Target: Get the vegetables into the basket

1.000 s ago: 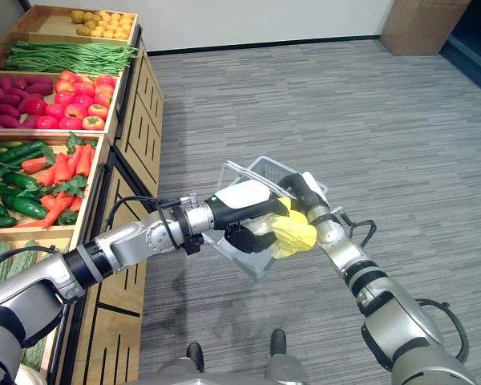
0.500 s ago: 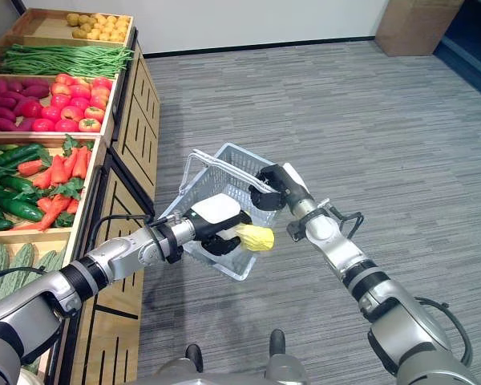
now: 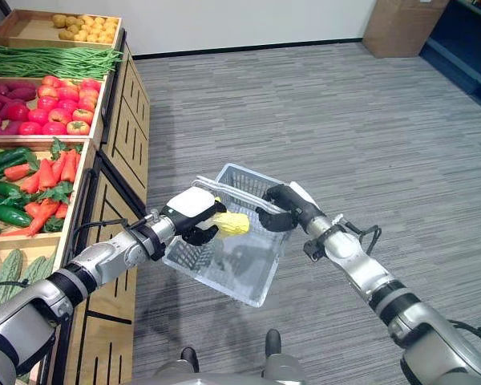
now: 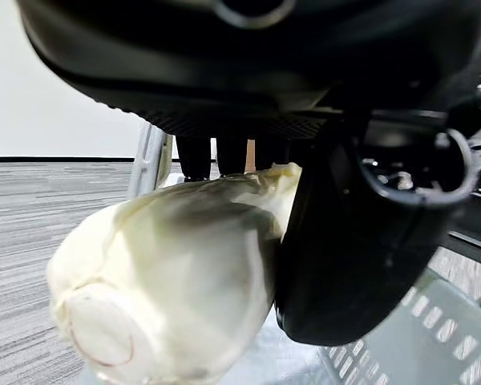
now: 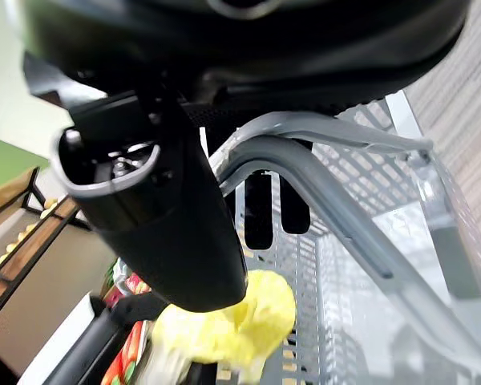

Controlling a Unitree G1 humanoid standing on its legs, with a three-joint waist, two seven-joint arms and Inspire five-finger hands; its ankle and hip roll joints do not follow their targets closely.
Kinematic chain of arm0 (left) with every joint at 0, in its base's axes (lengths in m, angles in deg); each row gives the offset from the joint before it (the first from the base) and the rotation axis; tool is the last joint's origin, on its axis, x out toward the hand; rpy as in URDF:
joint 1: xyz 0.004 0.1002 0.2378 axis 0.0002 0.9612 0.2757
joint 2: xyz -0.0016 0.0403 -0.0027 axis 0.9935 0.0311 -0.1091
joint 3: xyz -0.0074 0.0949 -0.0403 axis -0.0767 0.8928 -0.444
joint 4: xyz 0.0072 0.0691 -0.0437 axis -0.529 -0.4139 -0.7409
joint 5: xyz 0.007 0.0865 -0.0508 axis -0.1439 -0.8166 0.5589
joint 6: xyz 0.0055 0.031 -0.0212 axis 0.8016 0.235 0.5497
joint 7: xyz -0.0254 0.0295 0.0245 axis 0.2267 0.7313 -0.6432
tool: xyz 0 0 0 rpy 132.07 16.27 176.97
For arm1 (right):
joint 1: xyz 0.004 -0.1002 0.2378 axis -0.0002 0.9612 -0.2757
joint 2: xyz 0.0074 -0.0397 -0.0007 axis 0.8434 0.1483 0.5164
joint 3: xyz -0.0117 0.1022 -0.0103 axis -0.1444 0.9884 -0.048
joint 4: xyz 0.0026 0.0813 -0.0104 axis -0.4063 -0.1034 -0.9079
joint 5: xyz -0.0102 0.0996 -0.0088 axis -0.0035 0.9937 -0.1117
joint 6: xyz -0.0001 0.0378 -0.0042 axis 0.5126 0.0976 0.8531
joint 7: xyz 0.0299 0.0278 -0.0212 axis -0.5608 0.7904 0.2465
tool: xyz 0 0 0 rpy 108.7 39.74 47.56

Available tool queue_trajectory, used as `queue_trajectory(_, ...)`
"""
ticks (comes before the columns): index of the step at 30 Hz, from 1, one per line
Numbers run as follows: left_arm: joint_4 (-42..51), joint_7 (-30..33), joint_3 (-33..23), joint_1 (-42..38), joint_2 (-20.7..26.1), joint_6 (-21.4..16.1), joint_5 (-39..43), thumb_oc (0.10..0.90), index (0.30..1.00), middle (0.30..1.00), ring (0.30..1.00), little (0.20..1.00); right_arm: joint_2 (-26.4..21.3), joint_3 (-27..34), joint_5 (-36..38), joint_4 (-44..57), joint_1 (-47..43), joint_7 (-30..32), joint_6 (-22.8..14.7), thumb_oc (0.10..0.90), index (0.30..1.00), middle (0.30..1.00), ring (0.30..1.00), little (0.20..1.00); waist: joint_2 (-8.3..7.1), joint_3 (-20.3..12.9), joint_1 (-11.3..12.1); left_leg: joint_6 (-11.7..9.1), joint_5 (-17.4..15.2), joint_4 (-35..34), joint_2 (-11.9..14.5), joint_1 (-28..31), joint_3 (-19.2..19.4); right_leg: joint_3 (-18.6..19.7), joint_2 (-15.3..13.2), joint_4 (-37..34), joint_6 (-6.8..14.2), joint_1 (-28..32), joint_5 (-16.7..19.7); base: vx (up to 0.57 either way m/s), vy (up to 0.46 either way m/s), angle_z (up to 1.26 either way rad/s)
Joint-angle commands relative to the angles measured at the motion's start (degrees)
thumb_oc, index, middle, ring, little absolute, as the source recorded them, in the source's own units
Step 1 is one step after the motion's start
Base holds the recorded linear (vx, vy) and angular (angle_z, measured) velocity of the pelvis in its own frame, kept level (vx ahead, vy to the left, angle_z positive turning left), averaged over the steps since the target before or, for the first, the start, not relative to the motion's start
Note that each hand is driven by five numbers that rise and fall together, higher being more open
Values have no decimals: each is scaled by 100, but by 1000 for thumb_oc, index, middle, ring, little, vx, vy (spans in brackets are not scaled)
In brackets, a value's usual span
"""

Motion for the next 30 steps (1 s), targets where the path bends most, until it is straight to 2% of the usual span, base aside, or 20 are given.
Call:
queue_trajectory(1,-439,575,-270,-629,-229,-55,-143,798,857,857,857,857,-18,511,738,942,-695,41,-1021,400,300,300,300,300,-162,-393,45,-362,-256,6,196,135,108,-299,-293,181,538,538,-872,0,0,0)
queue_trajectory(2,-462,557,-275,-565,-270,-45,-190,900,1000,1000,1000,1000,-16,562,819,1042,-648,18,-1032,400,300,300,300,300,-169,-392,31,-361,-260,6,197,144,125,-288,-289,176,537,535,-864,0,0,0)
queue_trajectory(11,-464,413,-198,-535,-403,-53,-261,900,1000,1000,1000,1000,66,709,1003,1328,-570,11,-1053,400,300,300,300,300,-178,-385,9,-355,-265,6,204,158,180,-239,-276,147,542,506,-828,-3,-2,-4)
queue_trajectory(16,-324,384,-238,-455,-434,-123,-128,900,1000,1000,1000,1000,107,735,921,1255,-520,66,-1023,400,300,300,300,300,-182,-393,15,-356,-265,6,213,174,192,-249,-269,134,536,538,-821,-1,-2,-1)
queue_trajectory(18,-26,346,-256,-422,-460,-197,76,900,1000,1000,1000,1000,269,817,741,1003,-456,246,-1000,400,300,300,300,300,-176,-402,25,-353,-269,6,213,171,182,-261,-271,113,534,554,-813,0,0,0)
queue_trajectory(19,95,300,-277,-393,-466,-238,216,900,1000,1000,1000,1000,338,857,653,882,-437,336,-996,400,300,300,300,300,-175,-407,29,-350,-272,6,211,169,173,-261,-273,107,534,554,-809,0,0,0)
queue_trajectory(20,602,192,-390,-267,-511,-396,734,900,1000,1000,1000,1000,535,969,149,559,-391,632,-955,400,300,300,300,300,-165,-407,67,-338,-265,6,205,159,150,-288,-275,100,528,570,-808,0,0,0)
queue_trajectory(23,1374,-134,-437,-122,-511,-563,1445,900,1000,1000,1000,1000,732,1079,-374,127,-345,934,-901,400,300,300,300,300,-144,-405,101,-320,-273,6,195,143,94,-320,-287,96,518,586,-807,0,0,0)
queue_trajectory(24,1374,-134,-437,-122,-511,-563,1445,900,1000,1000,1000,1000,732,1079,-374,127,-345,934,-901,400,300,300,300,300,-144,-405,101,-320,-273,6,195,143,94,-320,-287,96,518,586,-807,0,0,0)
queue_trajectory(27,2487,-744,-317,-98,-332,-641,3258,900,1000,1000,1000,1000,919,1206,-880,-629,-322,1277,-802,400,300,300,300,300,-96,-406,153,-293,-283,6,159,121,9,-358,-312,118,512,589,-810,13,23,10)
queue_trajectory(30,2944,-949,-305,-106,-150,-647,3855,900,1000,1000,1000,1000,924,1275,-1129,-923,-290,1395,-739,400,300,300,300,300,-81,-397,179,-285,-290,6,149,112,-23,-377,-319,130,511,585,-815,3,8,9)
